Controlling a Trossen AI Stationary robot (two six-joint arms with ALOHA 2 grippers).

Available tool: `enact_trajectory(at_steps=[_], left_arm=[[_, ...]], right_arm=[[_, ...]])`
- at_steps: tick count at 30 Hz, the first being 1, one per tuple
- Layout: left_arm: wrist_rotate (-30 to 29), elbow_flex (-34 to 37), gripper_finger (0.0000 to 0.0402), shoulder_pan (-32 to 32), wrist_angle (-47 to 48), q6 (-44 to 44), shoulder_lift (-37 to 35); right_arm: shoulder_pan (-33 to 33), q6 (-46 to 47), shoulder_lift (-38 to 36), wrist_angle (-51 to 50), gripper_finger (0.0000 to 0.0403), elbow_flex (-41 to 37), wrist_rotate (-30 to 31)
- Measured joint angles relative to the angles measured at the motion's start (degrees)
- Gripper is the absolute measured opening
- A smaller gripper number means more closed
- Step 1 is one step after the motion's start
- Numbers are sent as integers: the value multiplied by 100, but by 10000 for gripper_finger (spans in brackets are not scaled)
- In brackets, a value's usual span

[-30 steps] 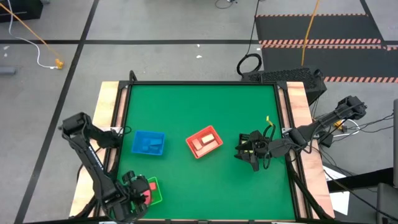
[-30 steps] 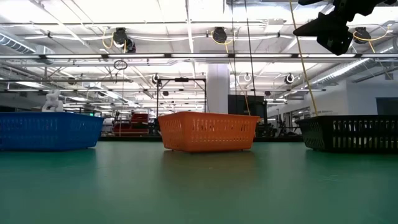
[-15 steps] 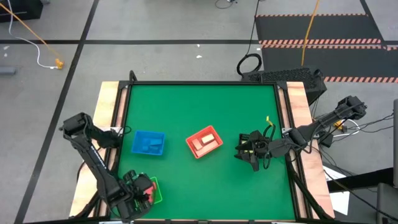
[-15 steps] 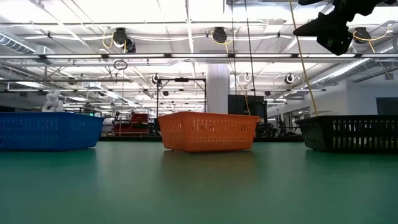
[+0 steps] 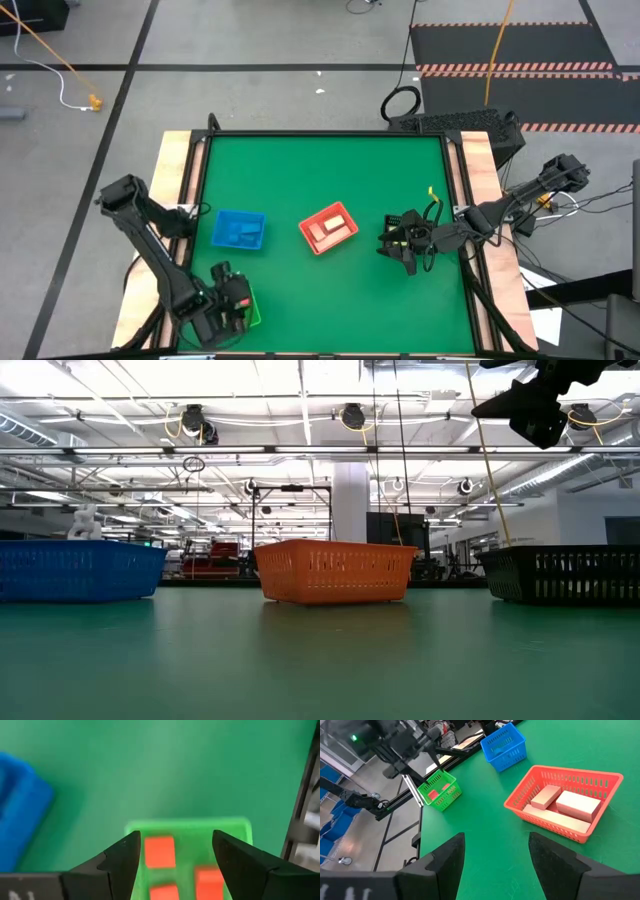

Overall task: Sort & place blocks by color
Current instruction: Return to Home Position

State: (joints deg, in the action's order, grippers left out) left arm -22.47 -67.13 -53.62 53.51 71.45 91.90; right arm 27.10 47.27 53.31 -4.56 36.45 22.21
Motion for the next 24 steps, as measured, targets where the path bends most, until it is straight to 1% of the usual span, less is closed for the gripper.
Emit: enact_trajectory(at_steps=[1, 3, 9, 10, 13, 17, 20, 24], left_arm=[[-104, 0, 250, 61, -1, -107, -93], [-363, 0, 250, 192, -2, -588, -324], [-1312, 0, 256, 600, -155, -2836, -1145], [-1447, 0, 259, 667, -237, -2979, -1267], [-1742, 0, 267, 898, -303, -3004, -1645], [-1816, 32, 274, 1423, -115, -3439, -2248], [-1802, 106, 278, 1930, 9, -3731, -2767], [-1535, 305, 280, 2624, -52, -4117, -3445]], right_arm=[[-1, 0, 1, 0, 210, 0, 0], [-1, 0, 1, 0, 210, 0, 1], [0, 0, -1, 0, 210, 0, -1], [1, 0, 1, 0, 210, 0, -1], [-1, 0, 1, 0, 210, 0, -1], [1, 0, 1, -1, 210, 0, 1], [-1, 0, -1, -1, 210, 0, -1], [-1, 0, 1, -2, 210, 0, 1]])
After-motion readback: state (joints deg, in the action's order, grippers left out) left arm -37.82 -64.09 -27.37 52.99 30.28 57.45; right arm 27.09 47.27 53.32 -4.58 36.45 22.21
